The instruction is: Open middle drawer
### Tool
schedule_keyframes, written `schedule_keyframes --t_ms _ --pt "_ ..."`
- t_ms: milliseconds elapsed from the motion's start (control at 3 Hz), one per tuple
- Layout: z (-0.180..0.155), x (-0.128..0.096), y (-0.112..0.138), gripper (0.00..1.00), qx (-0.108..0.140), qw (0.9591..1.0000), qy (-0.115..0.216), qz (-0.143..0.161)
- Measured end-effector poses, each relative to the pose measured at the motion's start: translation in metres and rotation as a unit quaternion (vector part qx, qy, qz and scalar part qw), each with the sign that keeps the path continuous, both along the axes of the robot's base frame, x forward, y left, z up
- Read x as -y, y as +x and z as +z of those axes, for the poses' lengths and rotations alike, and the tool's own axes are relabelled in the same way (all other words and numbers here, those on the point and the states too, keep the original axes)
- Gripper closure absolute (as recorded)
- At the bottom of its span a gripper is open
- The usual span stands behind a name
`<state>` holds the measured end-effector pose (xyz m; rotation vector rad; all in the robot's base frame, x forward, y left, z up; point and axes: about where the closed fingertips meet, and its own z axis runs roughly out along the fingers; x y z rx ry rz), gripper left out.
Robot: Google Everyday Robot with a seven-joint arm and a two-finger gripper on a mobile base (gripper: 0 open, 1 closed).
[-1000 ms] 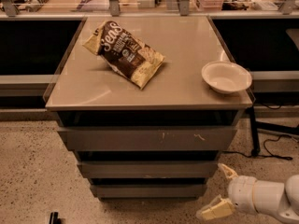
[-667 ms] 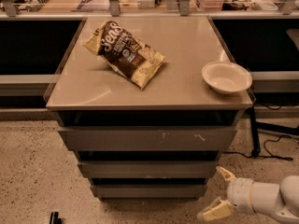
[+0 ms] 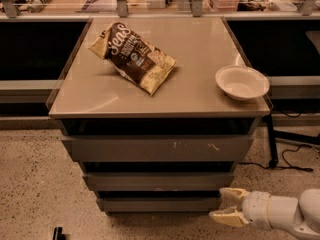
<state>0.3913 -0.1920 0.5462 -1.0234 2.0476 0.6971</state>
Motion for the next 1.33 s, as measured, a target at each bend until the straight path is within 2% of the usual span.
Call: schedule_keyframes --t_ms 667,1000,1333 --pt "0.000 0.000 0.000 0.88 0.000 1.0000 0.000 0.000" --pt "-0.005 0.001 0.006 1.00 0.027 0.9992 -0.026 -0.009" --pt "-0.024 0.011 0.033 1.00 0.087 0.9918 -0.092 -0.020"
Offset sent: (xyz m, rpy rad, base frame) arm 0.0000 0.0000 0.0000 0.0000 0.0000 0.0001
